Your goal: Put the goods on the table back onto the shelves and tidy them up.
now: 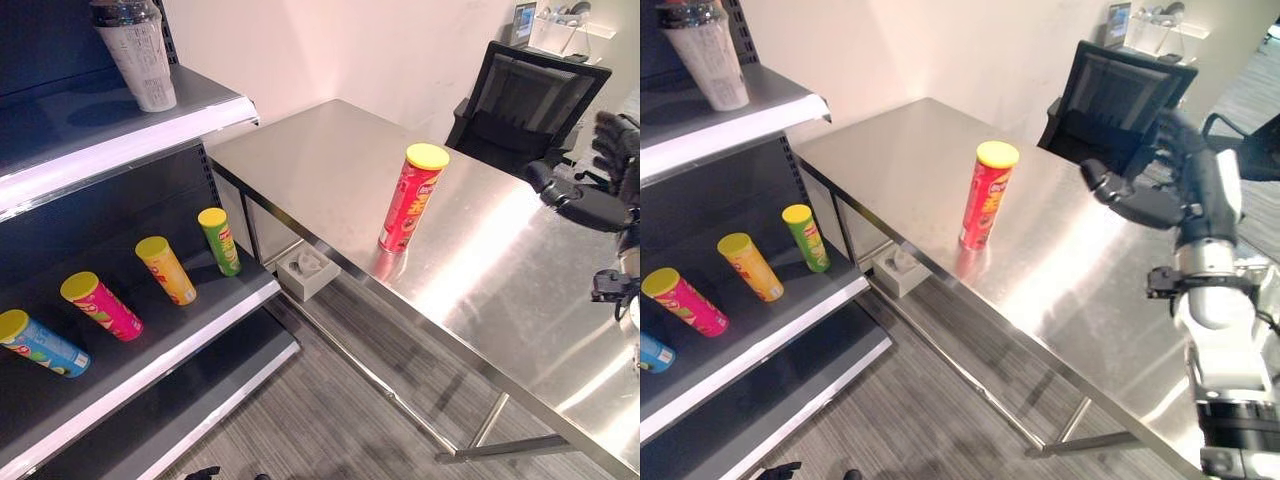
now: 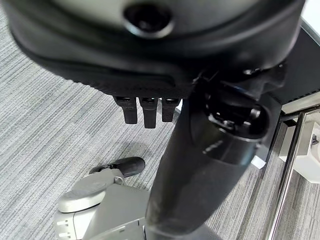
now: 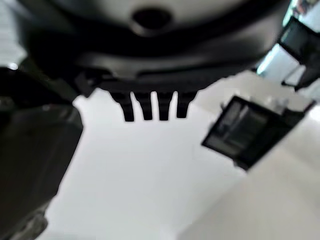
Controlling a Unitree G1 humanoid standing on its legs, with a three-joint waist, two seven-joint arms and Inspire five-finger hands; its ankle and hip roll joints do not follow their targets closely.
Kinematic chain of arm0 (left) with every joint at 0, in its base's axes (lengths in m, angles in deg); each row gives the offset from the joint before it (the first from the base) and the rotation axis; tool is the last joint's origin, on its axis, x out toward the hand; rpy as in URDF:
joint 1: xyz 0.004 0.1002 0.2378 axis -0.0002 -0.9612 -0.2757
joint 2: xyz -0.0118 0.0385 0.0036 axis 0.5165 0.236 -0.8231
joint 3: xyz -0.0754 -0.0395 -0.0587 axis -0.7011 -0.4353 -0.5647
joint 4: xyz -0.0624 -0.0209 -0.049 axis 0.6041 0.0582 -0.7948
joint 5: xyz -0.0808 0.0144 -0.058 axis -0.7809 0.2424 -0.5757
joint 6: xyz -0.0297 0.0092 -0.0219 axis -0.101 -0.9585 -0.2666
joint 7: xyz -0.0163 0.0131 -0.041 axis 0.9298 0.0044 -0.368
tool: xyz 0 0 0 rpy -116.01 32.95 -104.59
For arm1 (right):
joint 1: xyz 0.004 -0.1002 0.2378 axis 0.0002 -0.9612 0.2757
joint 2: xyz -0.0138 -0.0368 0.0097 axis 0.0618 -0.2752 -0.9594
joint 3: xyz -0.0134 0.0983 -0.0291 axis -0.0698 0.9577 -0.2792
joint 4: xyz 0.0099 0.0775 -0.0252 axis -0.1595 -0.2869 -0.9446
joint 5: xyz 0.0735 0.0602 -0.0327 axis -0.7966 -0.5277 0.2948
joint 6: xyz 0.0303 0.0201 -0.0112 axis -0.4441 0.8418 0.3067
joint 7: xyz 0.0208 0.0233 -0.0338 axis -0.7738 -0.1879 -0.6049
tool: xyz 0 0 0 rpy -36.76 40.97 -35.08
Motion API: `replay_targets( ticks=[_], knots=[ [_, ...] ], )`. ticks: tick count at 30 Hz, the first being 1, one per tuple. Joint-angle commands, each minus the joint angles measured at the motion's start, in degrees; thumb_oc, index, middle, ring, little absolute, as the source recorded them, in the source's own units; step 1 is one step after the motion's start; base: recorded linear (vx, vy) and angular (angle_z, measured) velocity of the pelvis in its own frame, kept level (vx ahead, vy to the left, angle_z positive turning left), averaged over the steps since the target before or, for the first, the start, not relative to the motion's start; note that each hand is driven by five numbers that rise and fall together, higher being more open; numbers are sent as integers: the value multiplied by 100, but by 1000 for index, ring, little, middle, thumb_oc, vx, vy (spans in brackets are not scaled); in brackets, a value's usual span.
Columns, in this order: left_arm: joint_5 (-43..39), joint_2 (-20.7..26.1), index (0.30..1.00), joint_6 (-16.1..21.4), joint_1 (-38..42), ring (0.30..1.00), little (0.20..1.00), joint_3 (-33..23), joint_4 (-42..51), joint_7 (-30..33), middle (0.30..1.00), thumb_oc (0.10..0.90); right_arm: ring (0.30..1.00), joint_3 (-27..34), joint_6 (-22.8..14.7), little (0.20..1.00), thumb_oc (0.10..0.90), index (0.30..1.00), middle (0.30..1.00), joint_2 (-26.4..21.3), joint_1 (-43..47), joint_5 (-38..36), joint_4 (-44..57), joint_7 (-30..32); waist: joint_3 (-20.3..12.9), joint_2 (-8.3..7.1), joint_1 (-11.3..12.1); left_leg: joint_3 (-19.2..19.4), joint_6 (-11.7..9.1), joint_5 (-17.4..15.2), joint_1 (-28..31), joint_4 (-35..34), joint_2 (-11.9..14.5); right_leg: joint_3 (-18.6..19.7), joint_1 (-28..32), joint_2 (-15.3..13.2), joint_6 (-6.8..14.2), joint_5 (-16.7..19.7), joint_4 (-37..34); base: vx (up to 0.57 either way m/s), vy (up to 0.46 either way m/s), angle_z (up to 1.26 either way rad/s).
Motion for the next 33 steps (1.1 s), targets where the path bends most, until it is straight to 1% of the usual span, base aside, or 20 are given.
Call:
replay_targets(
  ticks=[1,8,17,19,21,23,26,29,33],
  knots=[
    [116,265,900,124,197,900,900,412,53,-44,900,800,900,75,-275,900,800,900,900,-687,770,54,55,57,-250,-106,268,196,-60,-348,31,14,179,-84,102,-317,407,-223,50,5,32,0],
    [235,304,900,125,194,900,900,433,9,10,900,800,900,-284,-121,900,800,900,900,-641,1001,481,-67,124,-201,-110,327,168,-25,-360,-14,14,104,-139,90,-392,432,-167,50,2,27,1],
    [218,323,900,120,181,900,900,501,25,41,900,800,900,-657,-29,900,800,900,900,-616,1379,617,-176,223,-179,-167,429,92,-10,-352,-113,14,36,-227,71,-464,453,-113,50,10,17,5],
    [216,327,900,127,184,900,900,563,69,46,900,800,900,-859,15,900,800,900,900,-651,1617,781,-288,287,-159,-200,498,49,-7,-355,-137,14,28,-268,78,-482,457,-106,50,23,-3,10],
    [229,317,900,125,170,900,900,576,64,44,900,800,900,-938,19,900,800,900,900,-654,1709,793,-327,303,-156,-203,504,39,-3,-358,-138,14,23,-272,82,-485,456,-106,50,22,-1,6],
    [249,347,900,120,130,900,900,640,91,48,900,800,900,-1227,42,900,800,900,900,-658,2064,792,-540,341,-146,-217,570,22,1,-352,-145,14,12,-295,94,-487,454,-114,50,34,4,2],
    [234,347,900,119,119,900,900,650,91,61,900,800,900,-1401,73,900,800,900,900,-678,2294,840,-701,393,-139,-220,589,6,5,-348,-153,14,5,-304,90,-486,455,-113,50,0,0,0],
    [172,364,900,119,121,900,900,634,110,123,900,800,900,-1702,122,900,800,900,900,-697,2612,848,-926,396,-135,-233,633,-29,12,-349,-161,14,-8,-319,111,-499,454,-119,50,21,1,4],
    [139,325,900,126,110,900,900,673,128,162,900,800,900,-1924,187,900,800,900,900,-723,2799,932,-1091,377,-137,-231,661,-108,32,-377,-120,14,-49,-381,201,-517,450,-136,50,26,1,11]
  ],
)
